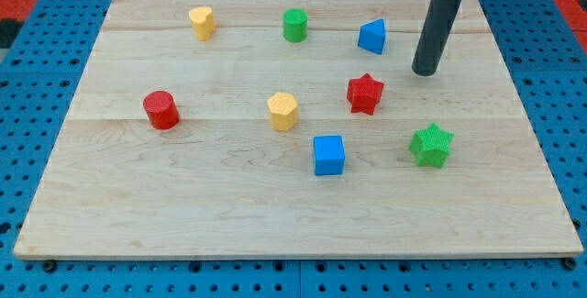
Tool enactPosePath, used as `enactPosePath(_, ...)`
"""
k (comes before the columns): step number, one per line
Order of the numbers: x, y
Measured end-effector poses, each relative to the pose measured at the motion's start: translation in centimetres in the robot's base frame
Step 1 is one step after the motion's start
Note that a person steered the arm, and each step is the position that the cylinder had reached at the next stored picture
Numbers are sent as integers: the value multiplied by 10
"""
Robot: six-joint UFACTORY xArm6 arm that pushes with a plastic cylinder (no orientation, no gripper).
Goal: Slightly push the red star to the bottom of the board
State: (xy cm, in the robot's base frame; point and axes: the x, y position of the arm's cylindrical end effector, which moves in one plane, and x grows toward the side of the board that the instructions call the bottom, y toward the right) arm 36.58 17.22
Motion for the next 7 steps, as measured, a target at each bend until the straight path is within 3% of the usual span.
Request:
enactPosePath(4,-3,-5)
enactPosePath(6,20,-85)
enactPosePath(7,28,-90)
